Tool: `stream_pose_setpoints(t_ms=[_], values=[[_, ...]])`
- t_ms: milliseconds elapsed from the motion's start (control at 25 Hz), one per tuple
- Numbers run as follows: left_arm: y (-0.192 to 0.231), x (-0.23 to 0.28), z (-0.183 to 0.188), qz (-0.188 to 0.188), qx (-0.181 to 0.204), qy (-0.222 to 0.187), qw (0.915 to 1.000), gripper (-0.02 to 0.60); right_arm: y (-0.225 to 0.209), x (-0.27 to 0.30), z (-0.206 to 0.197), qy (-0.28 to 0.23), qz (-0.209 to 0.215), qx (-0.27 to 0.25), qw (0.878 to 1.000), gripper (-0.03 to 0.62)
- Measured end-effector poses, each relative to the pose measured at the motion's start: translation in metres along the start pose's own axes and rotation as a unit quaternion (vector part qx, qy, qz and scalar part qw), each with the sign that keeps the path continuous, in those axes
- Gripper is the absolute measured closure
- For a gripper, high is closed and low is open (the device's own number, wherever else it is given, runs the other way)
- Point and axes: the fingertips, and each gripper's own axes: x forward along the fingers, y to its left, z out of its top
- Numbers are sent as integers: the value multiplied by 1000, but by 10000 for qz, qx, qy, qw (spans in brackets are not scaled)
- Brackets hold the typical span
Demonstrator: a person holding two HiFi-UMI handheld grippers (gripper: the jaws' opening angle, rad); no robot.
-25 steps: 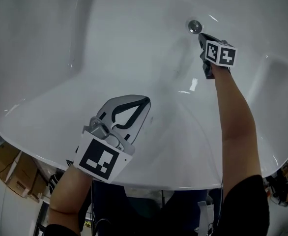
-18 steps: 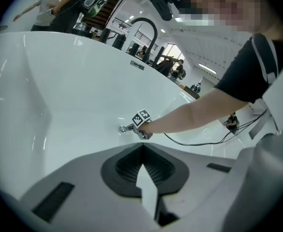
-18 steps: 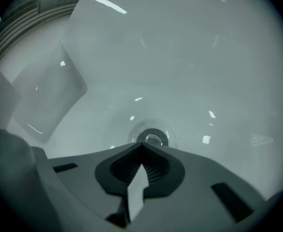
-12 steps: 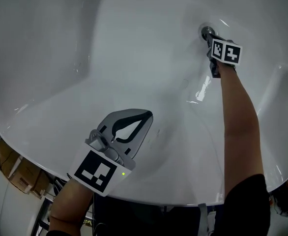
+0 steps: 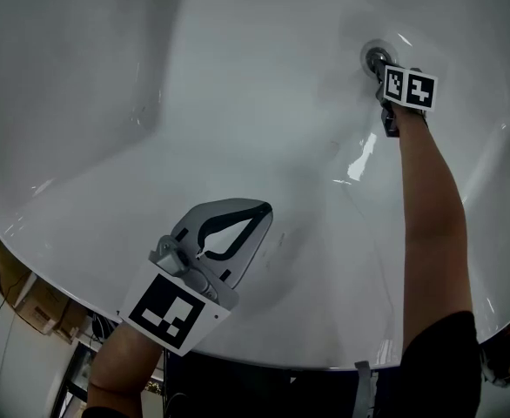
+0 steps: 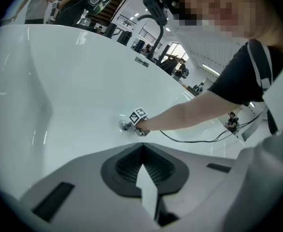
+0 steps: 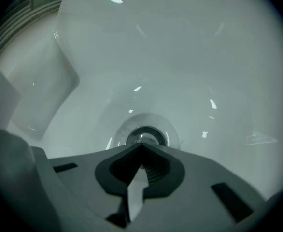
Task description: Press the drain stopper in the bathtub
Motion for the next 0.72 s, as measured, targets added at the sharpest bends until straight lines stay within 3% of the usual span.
stream_pose_setpoints(t_ms=[160,280,480,600,720], values=[[1,0,0,1,-85,-19,10000,577,1,2,1,150,-26,-43,9999,582],[0,-2,4,28,-182,-59,9998,577,1,3,1,282,-280,-380,9985,580],[3,-5,6,106,65,-64,9999,577,0,2,1,330,-355,-409,9980,581],[12,-3,5,341,-196,-214,9990,577,0,-13,7,130,-502,-260,9983,582],[21,-2,0,483,-45,-202,9986,577,6,-47,6,-161,-495,-206,9984,582]])
